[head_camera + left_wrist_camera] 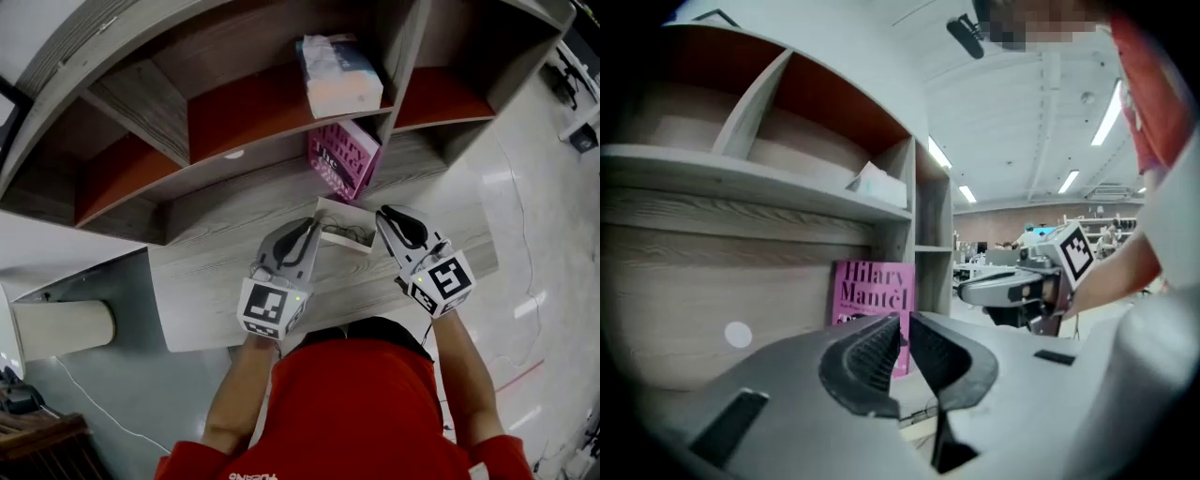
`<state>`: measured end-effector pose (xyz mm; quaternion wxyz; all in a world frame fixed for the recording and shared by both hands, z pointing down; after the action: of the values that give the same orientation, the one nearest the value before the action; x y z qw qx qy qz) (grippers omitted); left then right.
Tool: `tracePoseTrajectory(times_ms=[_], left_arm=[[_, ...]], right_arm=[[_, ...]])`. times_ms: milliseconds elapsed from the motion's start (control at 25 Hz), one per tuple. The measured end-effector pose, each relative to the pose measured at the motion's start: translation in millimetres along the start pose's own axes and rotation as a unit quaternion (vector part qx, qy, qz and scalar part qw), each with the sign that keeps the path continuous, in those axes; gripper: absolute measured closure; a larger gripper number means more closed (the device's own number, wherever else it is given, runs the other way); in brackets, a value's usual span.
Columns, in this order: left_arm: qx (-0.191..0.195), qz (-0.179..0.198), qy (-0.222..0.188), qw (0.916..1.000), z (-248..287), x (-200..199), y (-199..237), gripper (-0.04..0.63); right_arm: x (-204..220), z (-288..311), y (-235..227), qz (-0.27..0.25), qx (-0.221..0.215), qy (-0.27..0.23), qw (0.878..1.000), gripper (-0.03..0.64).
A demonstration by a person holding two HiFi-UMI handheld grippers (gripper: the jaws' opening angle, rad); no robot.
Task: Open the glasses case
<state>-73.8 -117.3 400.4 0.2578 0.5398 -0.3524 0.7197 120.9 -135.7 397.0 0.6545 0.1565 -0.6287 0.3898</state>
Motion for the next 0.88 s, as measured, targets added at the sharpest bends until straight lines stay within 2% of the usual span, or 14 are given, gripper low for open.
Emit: tracePoseTrajectory(times_ms=[200,400,600,880], left_arm=[[-0.007,0.000,-0.045,0.9990,-13.6,-41.9,-4.6,0.575],[-0.017,0.004,-0.073,0.9972,-23.5,-60.8,-4.9,0.581],[-0.019,0.008,-0.086,0.9961,-30.9,-66.9,-5.2,0.584],[-0.018,0.004,-0.082,0.9965,-35.5,-65.8,-8.2,0.584]], right_arm=[[-24.4,-14.0,27.7,-0.006,-0.017,-0.049,0.999,0.600],[-37.3,-27.0,47.1,-0.005,-0.021,-0.085,0.996,0.611],[-41.4,-35.9,57.5,-0.004,-0.015,-0.103,0.995,0.612],[-39.5,-38.8,60.4,0.000,-0.016,-0.104,0.994,0.612]])
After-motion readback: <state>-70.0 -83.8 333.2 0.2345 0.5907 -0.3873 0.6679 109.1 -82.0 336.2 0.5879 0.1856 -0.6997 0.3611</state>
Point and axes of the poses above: the fingertips, and each gripper's own axes: z forward along the fingers, y to its left, x out of its underside, the point moved 7 cm from there along -z, backward along the fingers, and after that the axes turned 14 degrees about z, right-handed, at the moved point
